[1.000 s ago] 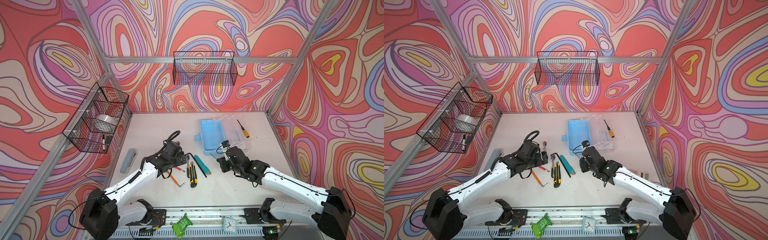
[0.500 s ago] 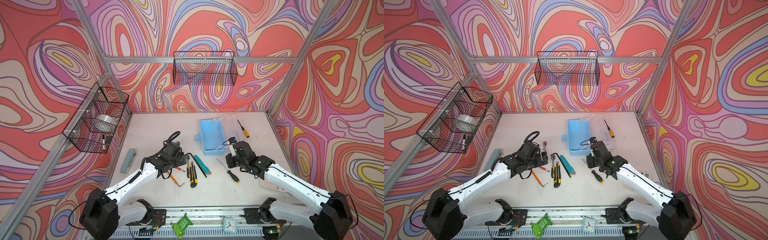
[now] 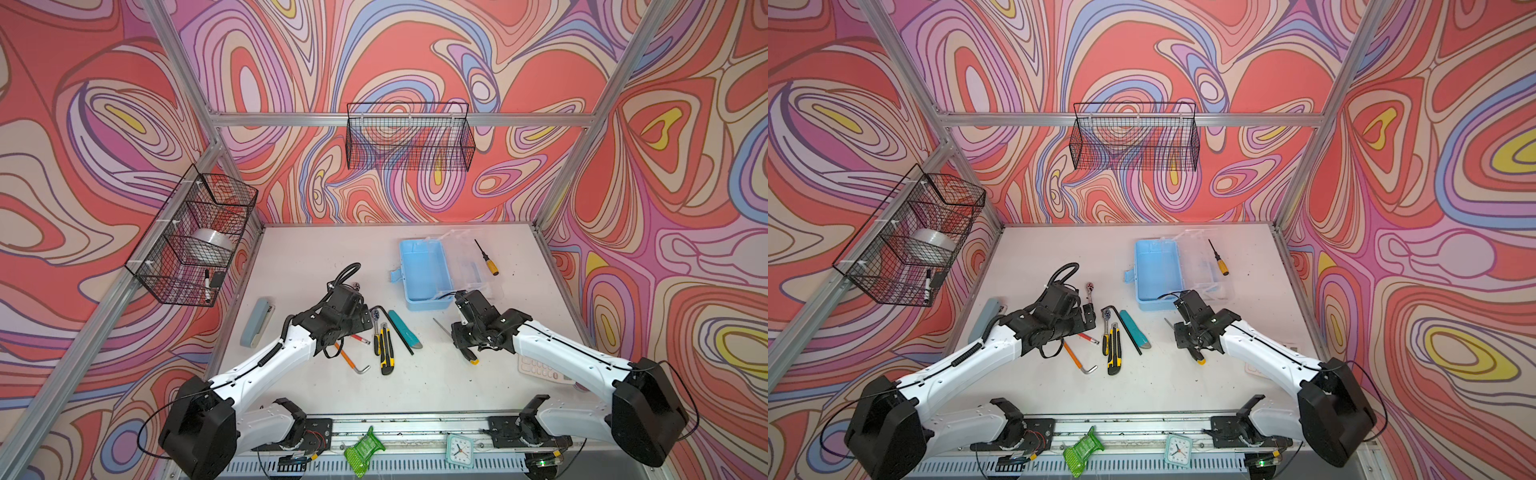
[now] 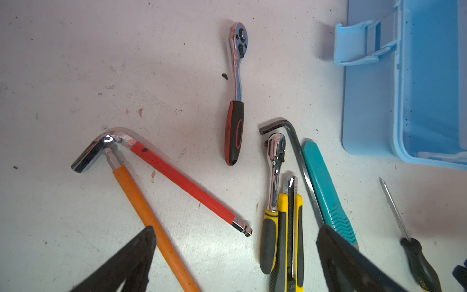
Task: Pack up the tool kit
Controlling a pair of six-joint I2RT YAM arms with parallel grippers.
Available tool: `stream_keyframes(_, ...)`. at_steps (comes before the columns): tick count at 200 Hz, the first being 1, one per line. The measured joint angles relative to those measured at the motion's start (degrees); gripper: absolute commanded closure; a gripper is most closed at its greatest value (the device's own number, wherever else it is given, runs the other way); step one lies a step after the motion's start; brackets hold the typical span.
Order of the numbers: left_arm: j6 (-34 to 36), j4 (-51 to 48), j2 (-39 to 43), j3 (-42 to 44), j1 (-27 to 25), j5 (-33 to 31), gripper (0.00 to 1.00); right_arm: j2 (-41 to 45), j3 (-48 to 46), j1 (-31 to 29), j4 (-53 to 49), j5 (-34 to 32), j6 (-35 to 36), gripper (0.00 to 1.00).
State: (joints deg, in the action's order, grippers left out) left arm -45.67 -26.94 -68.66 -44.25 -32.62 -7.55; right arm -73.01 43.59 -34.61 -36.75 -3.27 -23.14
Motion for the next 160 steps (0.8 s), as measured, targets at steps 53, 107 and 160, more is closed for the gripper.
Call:
stream_keyframes(53,0.0,0.2,0.0,0.2,0.0,0.0,0.0,-5.0,0.0,0.0,-1.5,0.3,-3.2,0.58)
stream_keyframes(107,0.0,0.9,0.3,1.6,0.0,0.0,0.0,-8.6,0.3,-0.2,-1.6,1.2,-4.2,0.61)
stream_keyframes(160,0.4,1.2,1.3,2.3,0.0,0.0,0.0,-11.3,0.3,-4.0,-1.1,-0.1,-6.5,0.66)
